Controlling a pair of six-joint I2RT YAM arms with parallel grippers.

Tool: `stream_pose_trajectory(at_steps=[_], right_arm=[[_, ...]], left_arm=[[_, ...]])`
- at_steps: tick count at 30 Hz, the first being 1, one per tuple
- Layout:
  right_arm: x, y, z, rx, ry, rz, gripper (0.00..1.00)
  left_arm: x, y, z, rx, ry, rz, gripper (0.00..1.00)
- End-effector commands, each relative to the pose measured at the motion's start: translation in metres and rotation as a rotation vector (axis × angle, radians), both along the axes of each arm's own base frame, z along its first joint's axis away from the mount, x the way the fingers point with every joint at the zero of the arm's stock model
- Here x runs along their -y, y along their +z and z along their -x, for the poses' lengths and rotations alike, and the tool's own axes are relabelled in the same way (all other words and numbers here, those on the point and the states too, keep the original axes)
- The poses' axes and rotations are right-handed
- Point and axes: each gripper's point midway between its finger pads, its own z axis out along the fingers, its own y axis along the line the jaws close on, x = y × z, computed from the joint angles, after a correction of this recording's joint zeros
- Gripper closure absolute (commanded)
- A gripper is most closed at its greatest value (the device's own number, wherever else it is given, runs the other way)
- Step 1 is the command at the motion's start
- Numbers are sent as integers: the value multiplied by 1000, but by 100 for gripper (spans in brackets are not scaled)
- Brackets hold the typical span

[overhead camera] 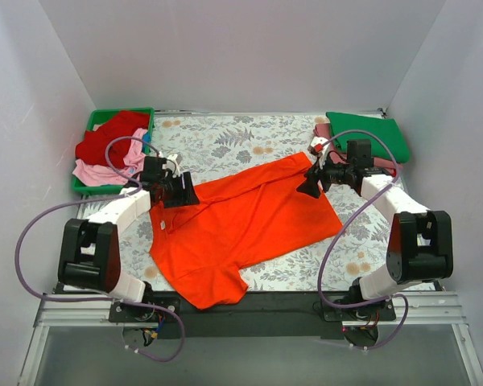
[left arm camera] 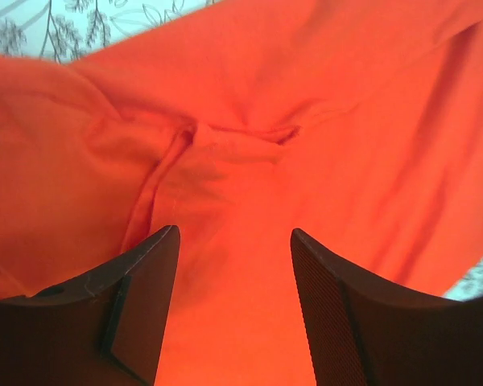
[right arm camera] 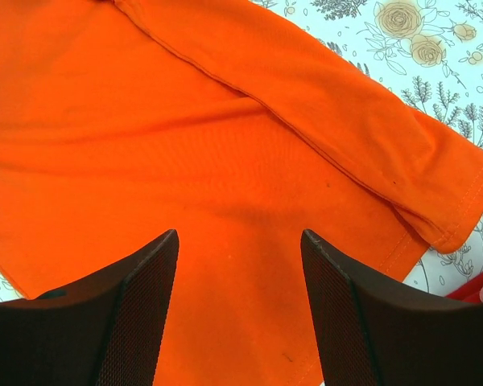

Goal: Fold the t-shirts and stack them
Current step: Fold the tshirt

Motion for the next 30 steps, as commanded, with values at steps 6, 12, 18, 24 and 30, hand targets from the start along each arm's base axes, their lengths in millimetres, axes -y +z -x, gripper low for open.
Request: stream_pose_trajectory(at_steps=[6,12,18,24,30], right_arm=[[-7,5,9,-14,33,-46,30],[-7,2,9,-23,33,-45,30],[-6,2,9,-23,30,-44,30],[-5,2,9,-22,29,-44,30],[-3,1,8,-22,23,-42,30]], left_arm=[[-25,-5,-34,75,-5,-288,44],[-18,-23,-24,12,-63,-298,48],[-12,-35,-12,-42,-101,-305,61],[0,-22,-8,-23,-129,-268,78],[12,-17,13,-37,-173,-204,86]])
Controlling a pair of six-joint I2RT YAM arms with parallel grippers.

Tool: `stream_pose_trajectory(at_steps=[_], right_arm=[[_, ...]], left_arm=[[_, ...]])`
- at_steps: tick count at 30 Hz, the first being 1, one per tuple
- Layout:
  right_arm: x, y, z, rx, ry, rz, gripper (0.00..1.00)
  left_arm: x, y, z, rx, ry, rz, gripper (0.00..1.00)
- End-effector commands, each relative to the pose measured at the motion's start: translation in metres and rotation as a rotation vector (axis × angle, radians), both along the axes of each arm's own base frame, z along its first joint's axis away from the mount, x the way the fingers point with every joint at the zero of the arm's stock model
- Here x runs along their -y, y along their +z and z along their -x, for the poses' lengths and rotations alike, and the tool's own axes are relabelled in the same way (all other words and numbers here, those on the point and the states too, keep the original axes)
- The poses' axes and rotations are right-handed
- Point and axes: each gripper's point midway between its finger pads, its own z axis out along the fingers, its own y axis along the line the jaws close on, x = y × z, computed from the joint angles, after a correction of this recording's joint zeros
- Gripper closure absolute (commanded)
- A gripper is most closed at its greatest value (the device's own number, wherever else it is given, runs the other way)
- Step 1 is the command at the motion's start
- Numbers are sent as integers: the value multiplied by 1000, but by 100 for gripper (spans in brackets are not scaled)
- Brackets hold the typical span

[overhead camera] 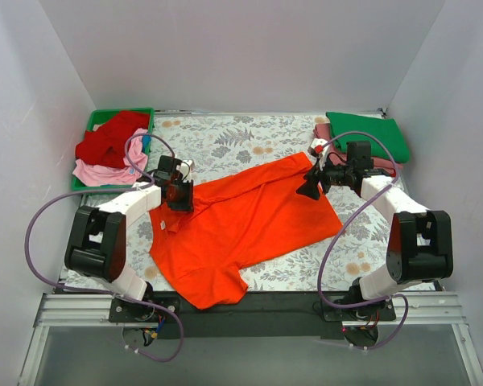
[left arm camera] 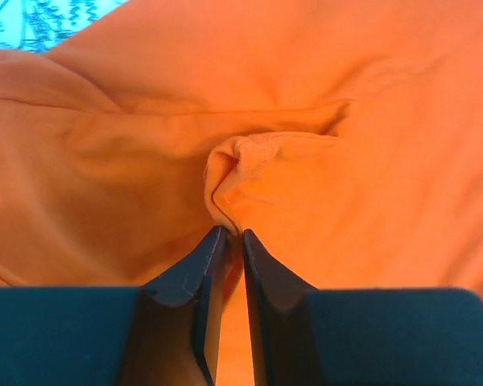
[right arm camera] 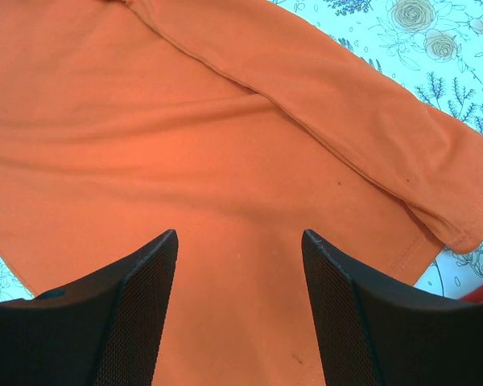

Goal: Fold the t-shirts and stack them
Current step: Fold the tshirt

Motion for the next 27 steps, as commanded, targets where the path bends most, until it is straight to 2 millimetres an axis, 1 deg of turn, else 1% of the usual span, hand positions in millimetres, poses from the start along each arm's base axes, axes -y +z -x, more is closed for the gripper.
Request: stream_pose_trajectory(at_steps=[1,5,7,9,11,12,15,17,18,19,20,21,22,23,24,25,26,27], right_arm=[[-1,4,2,2,11,-23,30],[-1,4,2,0,12,-24,30],[-1,3,2,-1,12,-24,30],[-1,3,2,-3,11,-24,30],[-1,3,2,-1,9,-23,30],[-1,4,2,2,10,-23,30],[0,5,2,3,8,-24,30],[1,4,2,2,5,-22,30],[1,4,2,2,4,-22,30],[2,4,1,2,3,-22,30],[1,3,1,2,4,-20,30],[2,3,1,0,4,-21,30],[1,3,1,0,6,-22,30],[1,3,1,0,6,-22,30],[1,2,2,-2,7,-21,30],[1,3,2,0,7,-21,30],[2,2,1,-2,7,-22,30],[1,1,2,-5,10,-23,30]], left_arm=[[14,18,13,17,-43,71,87],[20,14,33,-16,-59,101,86],[31,22,40,-25,-90,157,86],[38,21,46,-52,-108,192,81],[50,21,57,-111,-141,261,73],[53,19,59,-132,-146,275,69],[61,26,61,-154,-148,313,62],[63,38,56,-117,-152,319,61],[58,42,51,-89,-132,294,61],[54,53,43,-24,-110,273,60],[47,59,38,21,-78,247,60],[29,61,25,91,4,159,59],[19,67,19,134,82,137,51],[10,86,13,225,140,133,46],[-13,84,9,270,241,57,38],[-20,89,9,292,314,76,29],[-31,94,6,322,374,83,25],[-38,97,11,344,418,105,22]])
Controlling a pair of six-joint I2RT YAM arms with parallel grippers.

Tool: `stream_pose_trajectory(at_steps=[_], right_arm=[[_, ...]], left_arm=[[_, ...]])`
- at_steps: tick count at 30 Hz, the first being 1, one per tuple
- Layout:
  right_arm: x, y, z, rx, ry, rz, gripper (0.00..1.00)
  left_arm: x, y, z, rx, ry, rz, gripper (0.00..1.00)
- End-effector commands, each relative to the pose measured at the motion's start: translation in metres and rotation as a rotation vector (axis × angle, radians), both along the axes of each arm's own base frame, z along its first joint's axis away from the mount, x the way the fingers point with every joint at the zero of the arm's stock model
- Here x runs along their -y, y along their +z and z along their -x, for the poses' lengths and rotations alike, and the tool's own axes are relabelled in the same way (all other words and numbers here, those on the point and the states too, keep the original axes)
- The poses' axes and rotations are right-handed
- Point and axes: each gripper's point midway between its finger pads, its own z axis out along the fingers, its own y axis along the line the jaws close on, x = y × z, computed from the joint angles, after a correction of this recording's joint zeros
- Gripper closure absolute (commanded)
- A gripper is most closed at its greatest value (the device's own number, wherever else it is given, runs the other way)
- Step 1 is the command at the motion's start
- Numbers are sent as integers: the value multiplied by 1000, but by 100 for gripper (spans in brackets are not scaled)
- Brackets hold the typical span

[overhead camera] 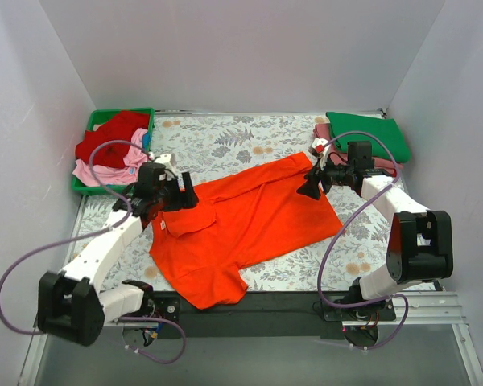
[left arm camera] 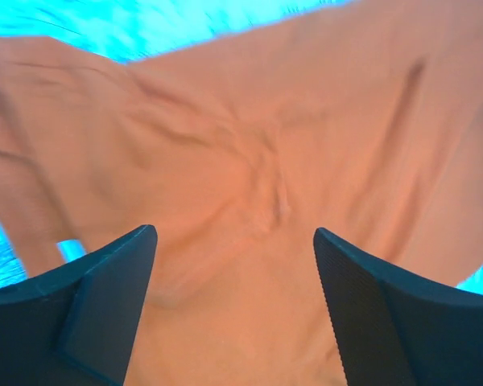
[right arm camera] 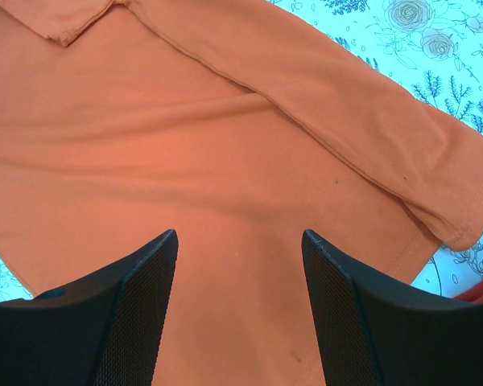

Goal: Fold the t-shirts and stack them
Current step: Fold the tshirt

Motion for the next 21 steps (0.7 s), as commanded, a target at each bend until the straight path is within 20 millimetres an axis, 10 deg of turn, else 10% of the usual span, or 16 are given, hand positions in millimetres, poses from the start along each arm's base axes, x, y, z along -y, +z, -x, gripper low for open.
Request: stream_pose_trajectory(at_steps=[1,13,21], right_arm=[[-1,1,3,-7,15,-23,30],[-2,-3,5,-24,24,-22,30],[-2,-9,6,-39,34,-19,30]], left_arm=[[-49,13,-9,108,303,-3,21],[-124,-28,7,-58,769,99,25],[-136,-44,12,-100,800,94,28]])
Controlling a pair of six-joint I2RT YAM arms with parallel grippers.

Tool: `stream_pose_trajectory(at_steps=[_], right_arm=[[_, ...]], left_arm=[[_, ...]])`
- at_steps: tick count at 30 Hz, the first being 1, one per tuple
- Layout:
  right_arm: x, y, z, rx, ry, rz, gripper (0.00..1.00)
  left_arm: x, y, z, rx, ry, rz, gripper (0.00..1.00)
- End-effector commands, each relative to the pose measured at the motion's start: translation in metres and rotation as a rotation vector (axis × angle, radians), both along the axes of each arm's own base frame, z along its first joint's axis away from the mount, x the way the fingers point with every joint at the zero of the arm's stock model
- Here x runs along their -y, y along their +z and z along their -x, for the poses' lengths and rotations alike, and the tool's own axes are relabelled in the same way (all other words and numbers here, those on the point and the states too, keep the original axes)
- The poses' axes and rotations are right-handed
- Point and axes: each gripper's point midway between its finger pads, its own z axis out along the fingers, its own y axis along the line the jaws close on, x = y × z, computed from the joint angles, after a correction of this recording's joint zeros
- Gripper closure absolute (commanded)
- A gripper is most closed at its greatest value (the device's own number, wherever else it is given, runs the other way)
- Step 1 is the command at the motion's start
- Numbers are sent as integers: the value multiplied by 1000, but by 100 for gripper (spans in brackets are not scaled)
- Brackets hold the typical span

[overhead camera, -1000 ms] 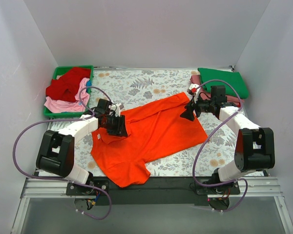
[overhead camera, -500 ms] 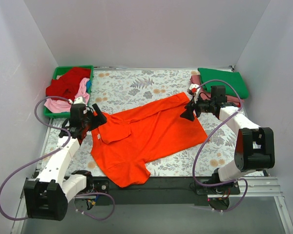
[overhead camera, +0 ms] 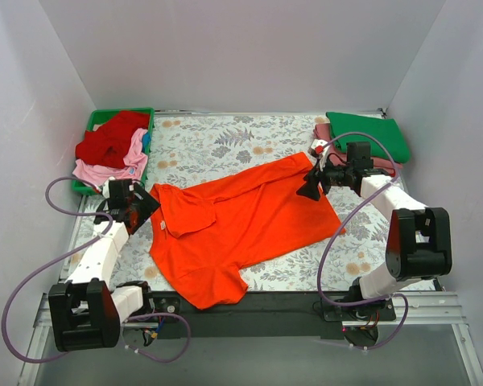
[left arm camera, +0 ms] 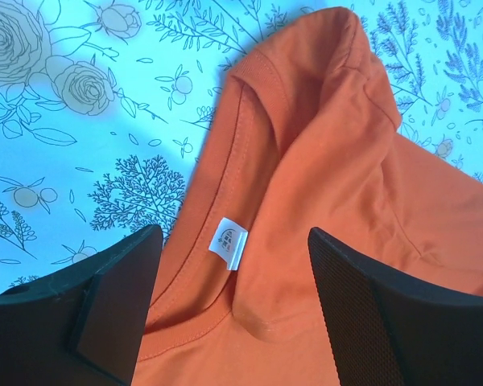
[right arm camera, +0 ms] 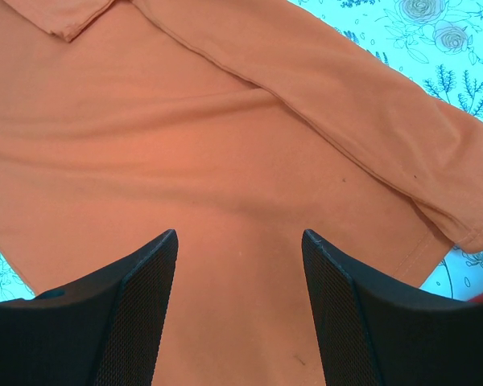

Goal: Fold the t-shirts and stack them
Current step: Fold the tshirt

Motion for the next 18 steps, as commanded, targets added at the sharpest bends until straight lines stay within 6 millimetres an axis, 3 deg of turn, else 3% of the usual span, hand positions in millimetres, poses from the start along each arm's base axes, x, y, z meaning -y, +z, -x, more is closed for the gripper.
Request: stream_pose_trajectory(at_steps=[1,8,18], right_arm=[[-1,-3,7,-30,26,-14,30],[-3,-4,10,-38,44,-16,30],[-3,-3,11,-36,50,-18,29]], left_arm=[[1,-5,-1,-7,-14,29,28],[11,-6,-8,3,-156,45,27],[11,-10,-8,-2,-174,46,28]])
